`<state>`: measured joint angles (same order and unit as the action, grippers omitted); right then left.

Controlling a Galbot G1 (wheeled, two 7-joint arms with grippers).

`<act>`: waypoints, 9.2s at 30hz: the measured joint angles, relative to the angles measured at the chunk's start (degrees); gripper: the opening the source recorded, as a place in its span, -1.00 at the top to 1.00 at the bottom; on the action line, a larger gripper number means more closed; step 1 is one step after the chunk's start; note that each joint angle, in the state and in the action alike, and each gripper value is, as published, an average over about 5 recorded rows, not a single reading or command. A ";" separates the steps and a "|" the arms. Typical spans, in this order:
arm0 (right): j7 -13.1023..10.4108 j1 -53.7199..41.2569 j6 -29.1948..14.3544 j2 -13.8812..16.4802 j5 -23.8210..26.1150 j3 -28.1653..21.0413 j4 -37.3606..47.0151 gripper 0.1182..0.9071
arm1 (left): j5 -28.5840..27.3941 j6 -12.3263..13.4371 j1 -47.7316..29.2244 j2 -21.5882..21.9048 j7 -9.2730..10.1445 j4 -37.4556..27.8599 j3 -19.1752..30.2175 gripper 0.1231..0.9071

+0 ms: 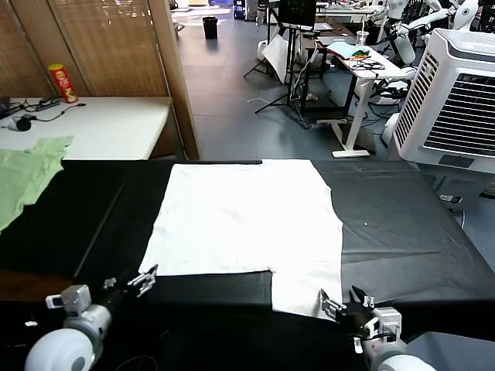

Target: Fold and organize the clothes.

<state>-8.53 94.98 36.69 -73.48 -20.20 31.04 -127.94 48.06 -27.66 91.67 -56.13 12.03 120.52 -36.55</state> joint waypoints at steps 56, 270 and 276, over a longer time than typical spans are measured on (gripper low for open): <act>2.59 -16.97 -11.59 2.79 -0.41 -3.67 11.29 0.99 | -9.88 7.29 -6.62 -8.92 3.37 0.24 1.02 0.99; -3.16 -36.45 2.36 15.72 -21.62 -13.34 19.88 0.99 | 1.62 -2.86 -25.68 14.78 -0.52 -12.18 7.97 0.99; -4.29 -32.24 3.47 17.08 -22.36 -13.23 15.74 0.99 | 1.52 -1.94 -19.07 14.93 -0.15 -9.13 3.94 0.99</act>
<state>-12.82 62.74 40.16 -56.40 -42.56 17.81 -112.20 49.58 -29.60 72.60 -41.20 11.88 111.39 -32.60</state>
